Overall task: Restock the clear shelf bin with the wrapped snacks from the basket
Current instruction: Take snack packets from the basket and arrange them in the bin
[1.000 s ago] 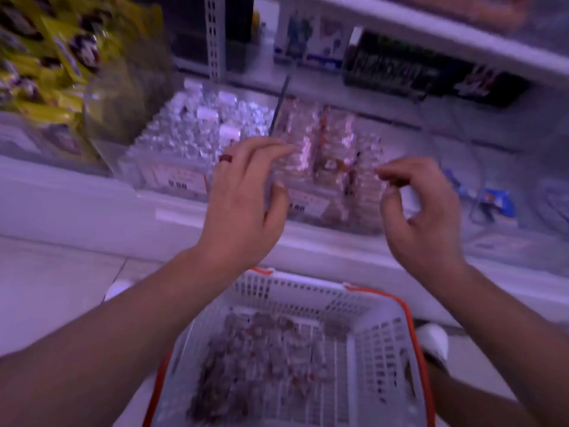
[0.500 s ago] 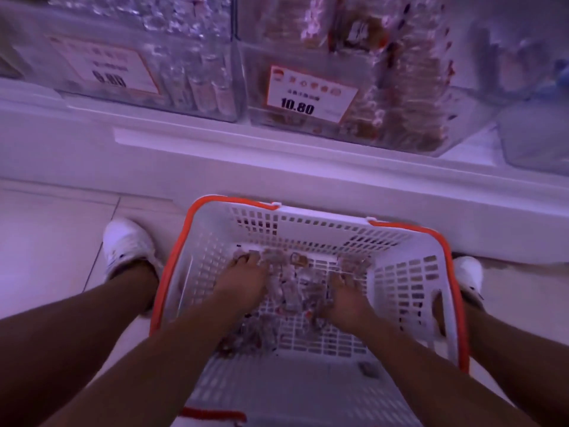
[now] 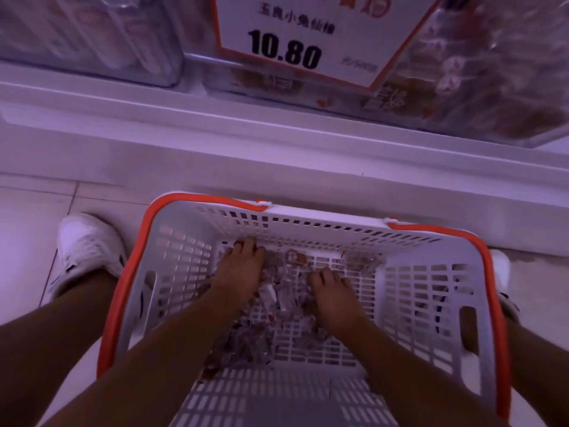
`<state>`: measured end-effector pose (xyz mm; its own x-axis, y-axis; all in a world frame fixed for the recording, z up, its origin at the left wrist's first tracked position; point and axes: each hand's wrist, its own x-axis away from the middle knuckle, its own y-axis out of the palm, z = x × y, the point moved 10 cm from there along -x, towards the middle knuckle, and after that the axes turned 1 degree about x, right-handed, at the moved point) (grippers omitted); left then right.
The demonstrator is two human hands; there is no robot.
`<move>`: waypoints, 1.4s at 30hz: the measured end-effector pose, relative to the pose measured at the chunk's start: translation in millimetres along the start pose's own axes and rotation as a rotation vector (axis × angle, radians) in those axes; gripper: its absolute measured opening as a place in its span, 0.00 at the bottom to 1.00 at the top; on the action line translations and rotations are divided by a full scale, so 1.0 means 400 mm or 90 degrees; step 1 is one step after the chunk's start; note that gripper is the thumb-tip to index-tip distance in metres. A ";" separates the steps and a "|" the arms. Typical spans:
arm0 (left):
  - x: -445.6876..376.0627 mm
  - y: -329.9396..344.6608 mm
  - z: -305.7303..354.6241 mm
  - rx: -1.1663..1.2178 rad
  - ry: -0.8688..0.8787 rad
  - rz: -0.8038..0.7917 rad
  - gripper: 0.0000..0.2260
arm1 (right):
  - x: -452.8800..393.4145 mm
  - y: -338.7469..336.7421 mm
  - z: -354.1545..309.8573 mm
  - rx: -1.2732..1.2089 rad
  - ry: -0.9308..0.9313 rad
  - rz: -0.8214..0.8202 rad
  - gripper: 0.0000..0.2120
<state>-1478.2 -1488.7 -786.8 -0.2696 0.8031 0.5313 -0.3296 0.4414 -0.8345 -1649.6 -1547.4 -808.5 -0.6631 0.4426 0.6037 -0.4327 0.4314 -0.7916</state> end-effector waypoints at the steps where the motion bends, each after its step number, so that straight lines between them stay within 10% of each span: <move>1: 0.000 0.004 -0.004 0.003 0.001 0.008 0.21 | 0.003 -0.004 0.006 -0.028 0.018 0.008 0.31; 10: -0.005 0.010 -0.001 0.096 -0.004 0.002 0.26 | 0.025 -0.056 0.060 -0.288 0.160 0.120 0.22; 16: 0.037 0.037 0.010 0.099 0.062 -0.029 0.28 | 0.006 -0.032 -0.012 -0.156 0.123 0.033 0.34; 23: 0.020 0.049 0.007 0.152 -0.027 -0.041 0.21 | 0.023 -0.079 0.026 -0.467 0.246 0.195 0.24; 30: 0.064 0.010 -0.003 0.251 0.037 0.010 0.10 | 0.012 0.014 -0.151 -0.202 0.181 0.074 0.35; 33: 0.087 -0.013 -0.039 0.249 0.062 0.059 0.10 | 0.003 0.015 -0.140 -0.331 0.183 0.059 0.34; 38: 0.102 0.001 -0.157 0.420 -0.129 0.132 0.13 | 0.021 -0.081 -0.124 -0.396 0.128 0.247 0.23; 42: 0.085 0.020 -0.137 0.607 -0.164 0.080 0.15 | -0.026 -0.049 -0.252 -0.158 0.007 0.137 0.28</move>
<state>-1440.7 -1435.8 -783.4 -0.5036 0.6605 0.5569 -0.8437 -0.2374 -0.4814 -1572.9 -1481.3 -789.7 -0.7158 0.5526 0.4270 -0.1201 0.5050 -0.8547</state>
